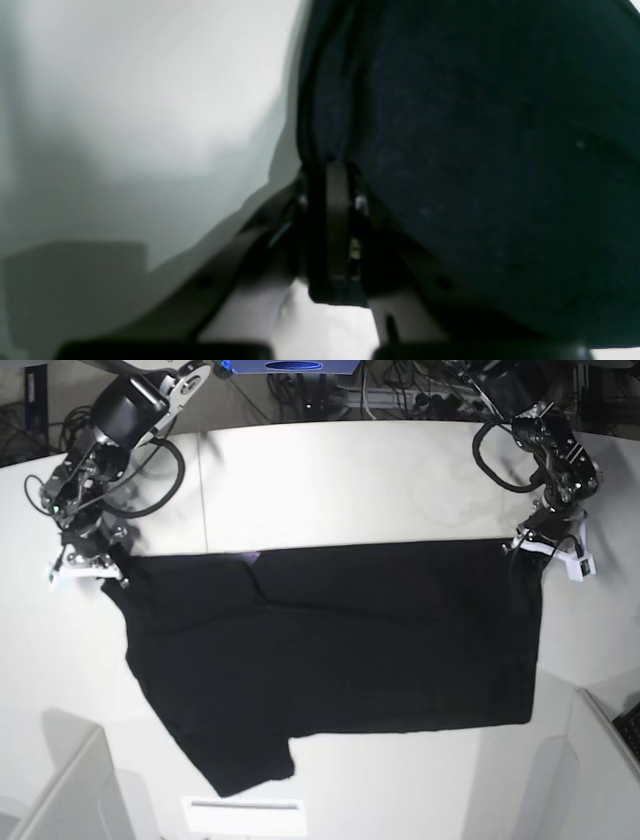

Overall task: Fold the T-shirt properly
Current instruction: 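Grasp the shirt's hem corner with the right gripper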

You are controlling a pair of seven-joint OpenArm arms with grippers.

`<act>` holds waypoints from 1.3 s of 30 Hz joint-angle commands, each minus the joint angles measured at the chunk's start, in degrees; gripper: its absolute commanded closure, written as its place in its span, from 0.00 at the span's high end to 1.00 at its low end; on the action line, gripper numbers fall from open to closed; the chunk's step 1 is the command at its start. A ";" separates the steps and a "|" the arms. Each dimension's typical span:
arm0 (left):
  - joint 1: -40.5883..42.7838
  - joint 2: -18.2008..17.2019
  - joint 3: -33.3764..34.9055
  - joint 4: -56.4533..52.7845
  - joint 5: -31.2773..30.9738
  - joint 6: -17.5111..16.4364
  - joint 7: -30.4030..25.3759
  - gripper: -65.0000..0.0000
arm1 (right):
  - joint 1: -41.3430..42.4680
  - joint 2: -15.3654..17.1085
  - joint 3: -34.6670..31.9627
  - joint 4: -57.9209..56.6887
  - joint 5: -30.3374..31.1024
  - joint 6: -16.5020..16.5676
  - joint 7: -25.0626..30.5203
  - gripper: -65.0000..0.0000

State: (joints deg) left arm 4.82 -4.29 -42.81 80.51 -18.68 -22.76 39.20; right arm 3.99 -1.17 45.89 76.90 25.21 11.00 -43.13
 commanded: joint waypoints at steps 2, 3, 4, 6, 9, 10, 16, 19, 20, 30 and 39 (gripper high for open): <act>1.73 -1.38 0.48 1.38 1.75 0.74 1.81 0.00 | -1.04 0.60 0.40 3.40 0.06 -0.41 -0.60 0.00; 2.70 -1.55 0.48 2.26 1.75 0.74 1.81 0.00 | -1.75 0.51 0.40 4.81 0.06 -0.41 -1.13 0.00; 3.84 -1.55 0.48 3.31 1.75 0.74 1.81 0.00 | -2.54 0.42 0.40 6.13 0.06 -0.41 -1.74 0.00; 6.04 -1.38 0.48 5.86 1.75 0.74 1.90 0.00 | -3.94 0.33 0.48 8.33 0.06 -0.41 -3.06 0.00; 9.47 -1.29 0.13 9.91 1.67 0.65 4.71 0.00 | -6.67 0.25 2.68 11.67 0.15 -0.41 -4.65 0.00; 10.43 -1.29 0.04 11.23 1.67 0.57 6.12 0.00 | -7.37 0.16 4.09 12.72 0.15 -0.41 -5.17 0.00; 17.55 -1.02 0.04 17.91 1.58 0.48 7.61 0.00 | -10.71 0.16 8.75 15.62 0.24 -0.15 -10.10 0.00; 20.19 -0.85 0.04 21.07 1.58 0.48 7.61 0.00 | -12.30 0.07 10.16 17.21 0.24 0.03 -11.50 0.00; 20.89 -0.58 0.04 22.04 1.58 0.48 7.61 0.00 | -12.91 0.07 10.24 17.82 0.24 0.56 -11.41 0.00; 25.55 1.79 -0.05 25.47 1.67 0.48 7.61 0.00 | -18.54 -1.16 10.07 22.04 0.24 3.10 -11.41 0.00; 27.49 1.79 -0.05 25.38 1.84 0.48 7.61 0.00 | -19.42 -0.90 9.89 22.31 0.15 3.19 -11.59 0.00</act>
State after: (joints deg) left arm 31.75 -1.76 -42.28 104.97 -17.80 -22.96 47.83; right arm -15.44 -3.16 55.48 98.00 25.54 14.20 -56.66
